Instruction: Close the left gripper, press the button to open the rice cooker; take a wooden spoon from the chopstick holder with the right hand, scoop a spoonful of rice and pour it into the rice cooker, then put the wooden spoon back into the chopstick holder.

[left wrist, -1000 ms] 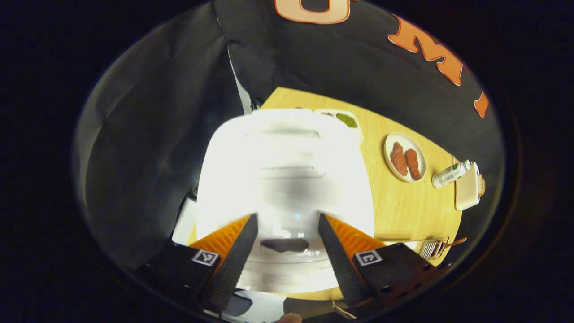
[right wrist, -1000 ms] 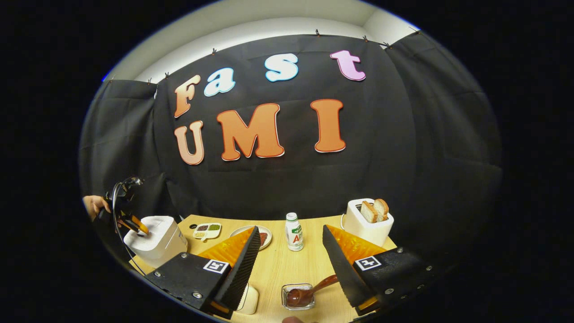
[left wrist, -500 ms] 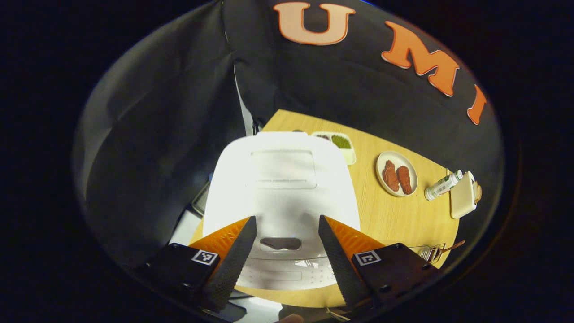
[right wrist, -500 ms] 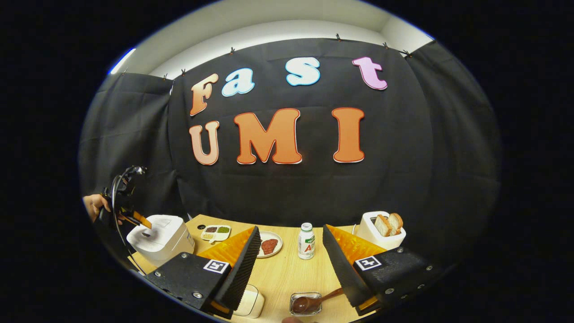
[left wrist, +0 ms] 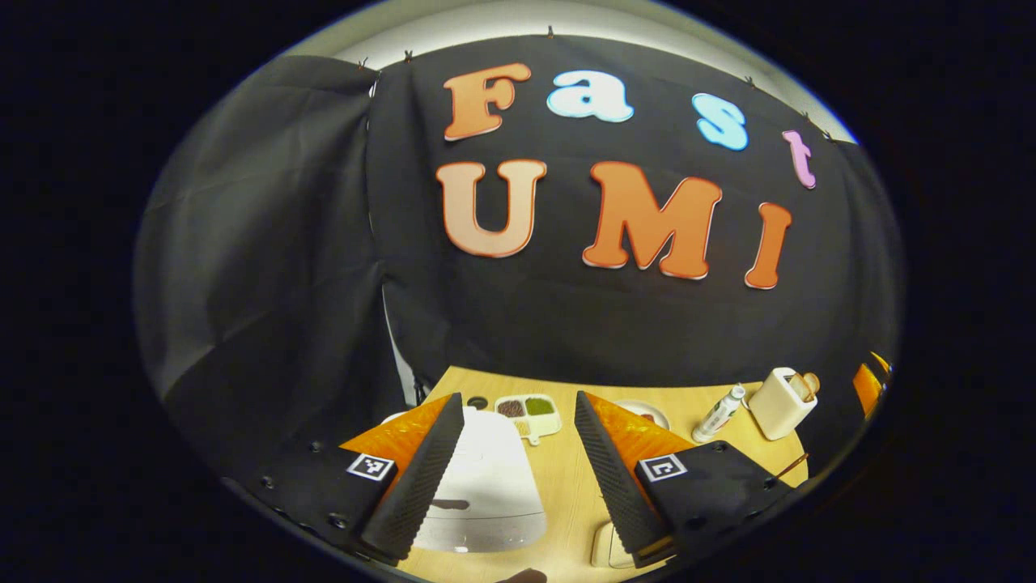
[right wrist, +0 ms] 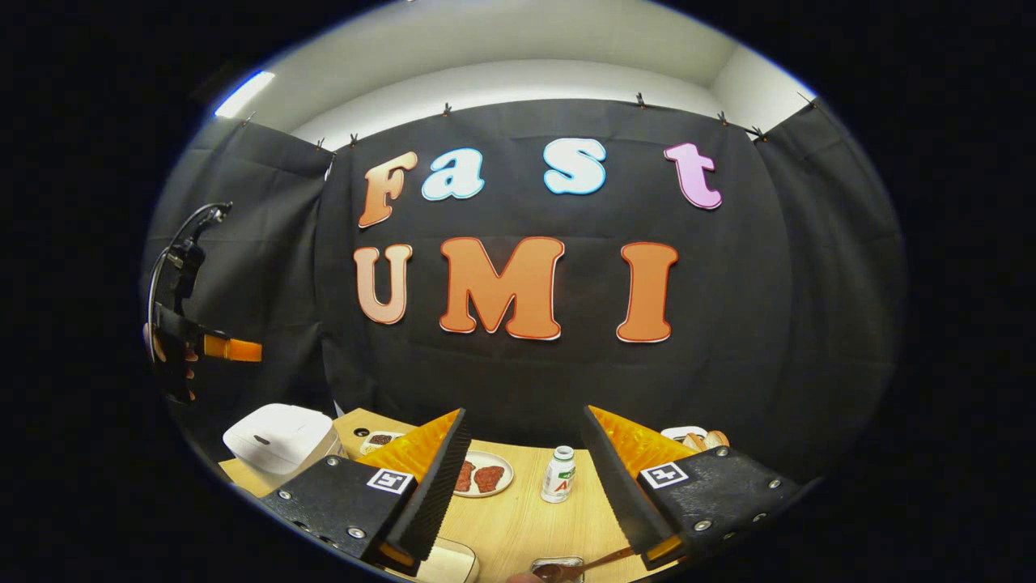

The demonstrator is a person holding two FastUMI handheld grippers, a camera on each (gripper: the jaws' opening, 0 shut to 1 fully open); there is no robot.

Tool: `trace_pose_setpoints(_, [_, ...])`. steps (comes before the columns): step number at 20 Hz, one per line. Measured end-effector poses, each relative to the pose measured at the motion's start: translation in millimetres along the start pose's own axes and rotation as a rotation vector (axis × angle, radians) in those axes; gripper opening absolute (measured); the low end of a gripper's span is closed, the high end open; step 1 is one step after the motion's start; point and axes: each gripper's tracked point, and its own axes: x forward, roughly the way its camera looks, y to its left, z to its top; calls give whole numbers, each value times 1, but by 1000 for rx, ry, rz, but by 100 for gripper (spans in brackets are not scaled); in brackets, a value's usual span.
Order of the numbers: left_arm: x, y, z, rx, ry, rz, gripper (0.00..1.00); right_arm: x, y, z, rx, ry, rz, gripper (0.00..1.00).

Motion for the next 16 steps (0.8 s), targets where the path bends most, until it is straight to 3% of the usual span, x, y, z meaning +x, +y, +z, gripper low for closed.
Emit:
trace_pose_setpoints(7, [-37,-26,39,122,-270,16,92,-2,19,11,4,-37,3,87])
trace_pose_setpoints(8, [-42,-32,42,128,-301,9,96,-3,20,14,-7,-51,-5,87])
trace_pose_setpoints(16, [-61,-74,35,117,-385,-45,99,-10,33,18,-44,-100,-20,87])
